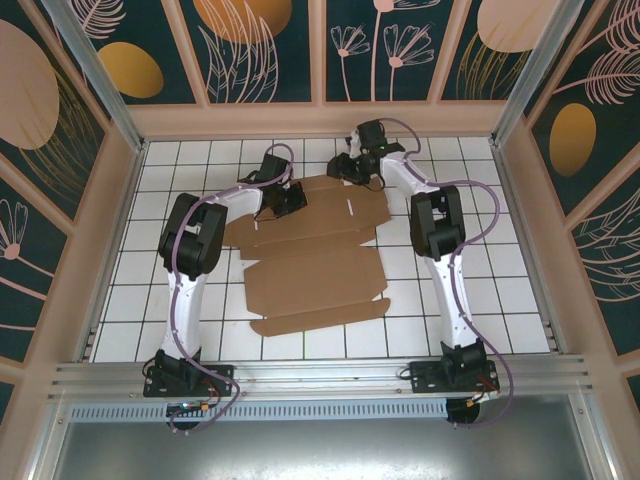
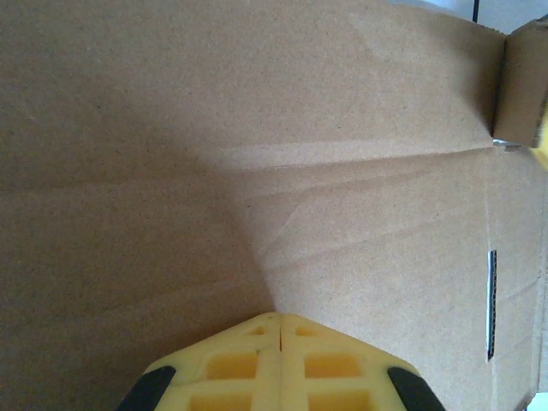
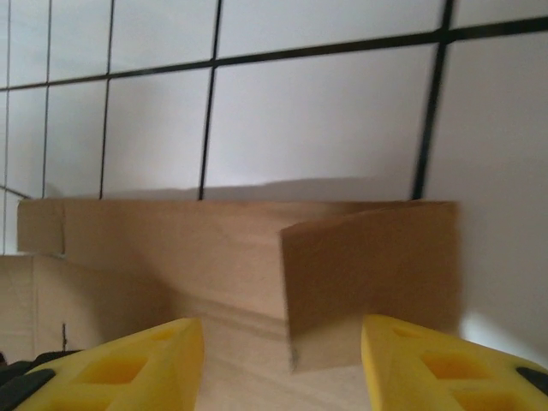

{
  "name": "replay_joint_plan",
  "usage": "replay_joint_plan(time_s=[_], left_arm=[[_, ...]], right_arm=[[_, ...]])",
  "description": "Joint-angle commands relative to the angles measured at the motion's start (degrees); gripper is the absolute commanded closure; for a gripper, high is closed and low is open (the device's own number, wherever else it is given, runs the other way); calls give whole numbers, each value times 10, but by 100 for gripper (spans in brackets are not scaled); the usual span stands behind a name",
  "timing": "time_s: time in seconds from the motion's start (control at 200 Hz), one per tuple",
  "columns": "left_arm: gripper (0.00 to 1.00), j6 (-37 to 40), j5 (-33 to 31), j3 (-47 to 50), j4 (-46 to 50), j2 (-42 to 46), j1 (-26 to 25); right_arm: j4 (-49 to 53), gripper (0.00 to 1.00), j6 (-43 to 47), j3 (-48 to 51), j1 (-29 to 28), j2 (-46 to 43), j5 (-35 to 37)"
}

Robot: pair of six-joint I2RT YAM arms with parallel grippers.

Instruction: Fold the paper box

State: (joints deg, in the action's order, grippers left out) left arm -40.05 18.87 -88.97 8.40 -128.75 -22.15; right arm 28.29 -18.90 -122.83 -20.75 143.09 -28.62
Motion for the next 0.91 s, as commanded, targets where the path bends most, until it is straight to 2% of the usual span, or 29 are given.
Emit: replay_joint_plan(time_s=[0.0, 0.3, 0.505, 0.606, 0.791, 0.901], left_arm=[[100, 11, -13, -5, 31, -32, 1], [100, 9, -11, 1, 30, -23, 1], [100, 12, 0, 2, 30, -22, 1], [100, 15, 3, 0, 29, -20, -3], [100, 18, 12, -24, 36, -26, -19], [100, -12, 27, -22, 16, -28, -23]], right_arm=[[-9, 46, 4, -5, -5, -14, -34], [19, 44, -13, -47, 3, 50, -13], [37, 43, 3, -42, 3, 38, 12], [39, 43, 11, -14, 2, -8, 59], [-59, 45, -13, 158, 2, -164, 99], [-86, 47, -23, 238, -1, -226, 120]])
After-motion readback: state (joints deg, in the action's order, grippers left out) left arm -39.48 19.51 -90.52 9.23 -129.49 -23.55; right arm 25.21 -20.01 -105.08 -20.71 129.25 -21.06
